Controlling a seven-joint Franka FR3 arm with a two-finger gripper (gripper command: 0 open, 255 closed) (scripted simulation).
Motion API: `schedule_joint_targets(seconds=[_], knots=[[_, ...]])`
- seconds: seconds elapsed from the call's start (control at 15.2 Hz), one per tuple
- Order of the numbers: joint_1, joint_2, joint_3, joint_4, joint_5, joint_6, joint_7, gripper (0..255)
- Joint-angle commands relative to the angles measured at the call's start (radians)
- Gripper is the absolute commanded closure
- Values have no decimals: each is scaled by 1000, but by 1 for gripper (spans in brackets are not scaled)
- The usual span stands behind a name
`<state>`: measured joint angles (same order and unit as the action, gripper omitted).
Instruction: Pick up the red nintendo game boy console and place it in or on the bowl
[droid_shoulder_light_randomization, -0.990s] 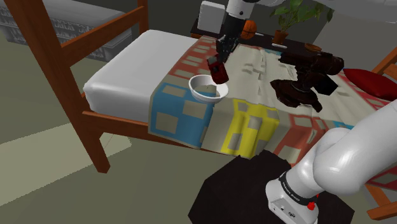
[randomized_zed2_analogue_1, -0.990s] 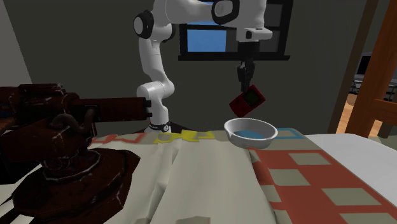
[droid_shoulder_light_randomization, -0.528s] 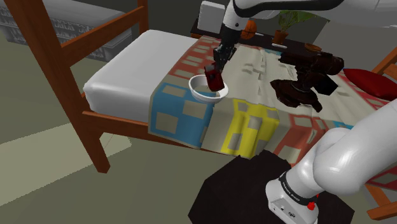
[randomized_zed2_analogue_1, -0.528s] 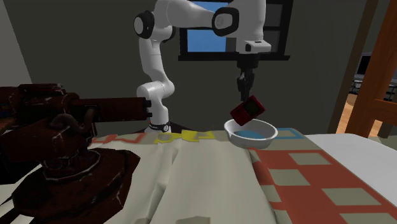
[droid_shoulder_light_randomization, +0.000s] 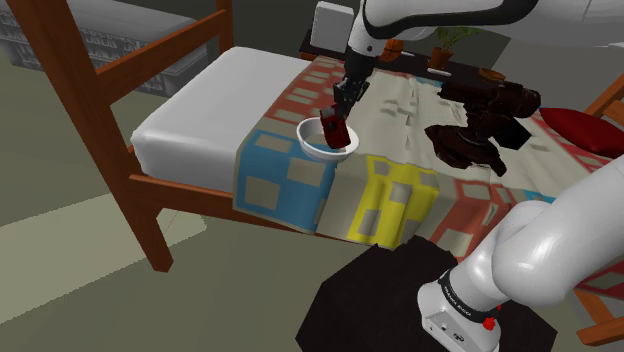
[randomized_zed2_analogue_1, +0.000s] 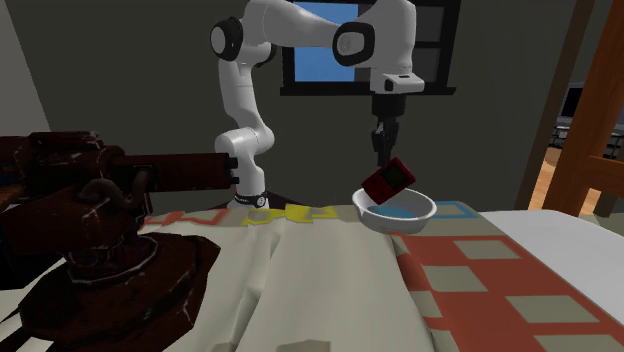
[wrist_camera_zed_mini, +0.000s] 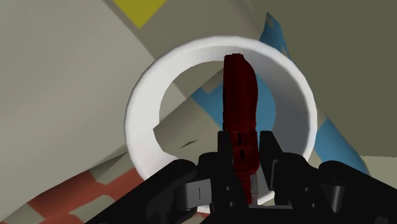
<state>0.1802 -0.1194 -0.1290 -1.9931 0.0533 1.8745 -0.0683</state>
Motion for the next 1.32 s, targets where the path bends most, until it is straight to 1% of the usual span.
schedule_joint_targets(seconds=[0.0, 0.07, 0.13, 0.46, 0.73, 1.25], knots=[[0, 0, 0, 0, 0, 0, 0, 255], [0, 0, 0, 0, 0, 0, 0, 255], [0, 0, 0, 0, 0, 0, 0, 0], [0, 0, 0, 0, 0, 0, 0, 0], [-2, -5, -3, 122, -3, -126, 2, 0], [-2, -5, -3, 122, -3, -126, 2, 0]])
